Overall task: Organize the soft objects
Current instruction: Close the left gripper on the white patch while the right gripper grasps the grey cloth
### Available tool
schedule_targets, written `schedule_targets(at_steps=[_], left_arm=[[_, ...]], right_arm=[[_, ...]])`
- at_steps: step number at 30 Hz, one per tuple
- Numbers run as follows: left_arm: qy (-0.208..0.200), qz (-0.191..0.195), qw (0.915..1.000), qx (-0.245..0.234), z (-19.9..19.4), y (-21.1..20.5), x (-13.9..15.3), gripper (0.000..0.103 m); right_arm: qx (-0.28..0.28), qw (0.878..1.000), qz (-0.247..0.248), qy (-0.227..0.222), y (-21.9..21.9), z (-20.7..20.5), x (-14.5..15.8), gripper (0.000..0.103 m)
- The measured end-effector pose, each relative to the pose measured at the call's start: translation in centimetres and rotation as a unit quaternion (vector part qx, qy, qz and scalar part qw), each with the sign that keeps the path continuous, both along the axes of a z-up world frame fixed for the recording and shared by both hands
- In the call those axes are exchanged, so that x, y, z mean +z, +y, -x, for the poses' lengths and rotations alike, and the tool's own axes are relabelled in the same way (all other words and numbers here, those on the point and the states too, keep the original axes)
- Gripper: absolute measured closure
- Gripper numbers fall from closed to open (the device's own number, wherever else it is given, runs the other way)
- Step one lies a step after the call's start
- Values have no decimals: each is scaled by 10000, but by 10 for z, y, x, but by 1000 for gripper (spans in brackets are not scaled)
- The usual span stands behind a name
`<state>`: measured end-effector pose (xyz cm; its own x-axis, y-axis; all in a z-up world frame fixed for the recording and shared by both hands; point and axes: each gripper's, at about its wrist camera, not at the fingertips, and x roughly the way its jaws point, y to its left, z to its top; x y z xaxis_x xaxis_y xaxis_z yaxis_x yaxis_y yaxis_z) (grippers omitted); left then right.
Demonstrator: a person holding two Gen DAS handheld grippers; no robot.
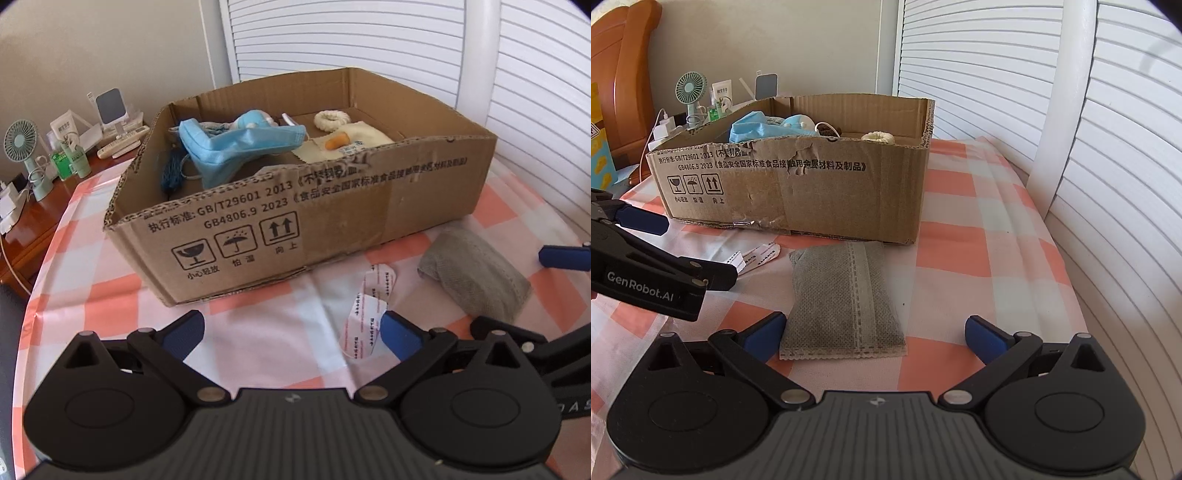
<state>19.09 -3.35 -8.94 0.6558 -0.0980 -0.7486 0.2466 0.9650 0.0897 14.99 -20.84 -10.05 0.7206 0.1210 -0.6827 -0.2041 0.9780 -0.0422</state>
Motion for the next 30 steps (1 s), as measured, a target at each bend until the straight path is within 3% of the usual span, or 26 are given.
schedule_targets(at_steps=[1, 6, 10, 15, 24, 30], left_arm=[[-39, 14, 10000, -91, 1, -2, 0, 10], [-125, 244, 9968, -747, 5, -11, 2, 47], [-75, 393, 9949, -929, 5, -13, 3, 54], [-17, 455, 9918, -1196, 4, -17, 4, 77], [2, 348, 9892, -1421, 2, -20, 6, 86], [10, 299, 9898, -1390, 0, -13, 6, 86]], right_arm=[[0, 10000, 1, 1, 0, 0, 0, 0], [4, 10000, 5, 5, 0, 0, 0, 0], [12, 10000, 1, 1, 0, 1, 0, 0], [20, 10000, 4, 3, 0, 0, 0, 0], [195, 9998, 56, 72, 5, 0, 3, 0], [572, 9983, 135, -41, 18, -3, 7, 18]])
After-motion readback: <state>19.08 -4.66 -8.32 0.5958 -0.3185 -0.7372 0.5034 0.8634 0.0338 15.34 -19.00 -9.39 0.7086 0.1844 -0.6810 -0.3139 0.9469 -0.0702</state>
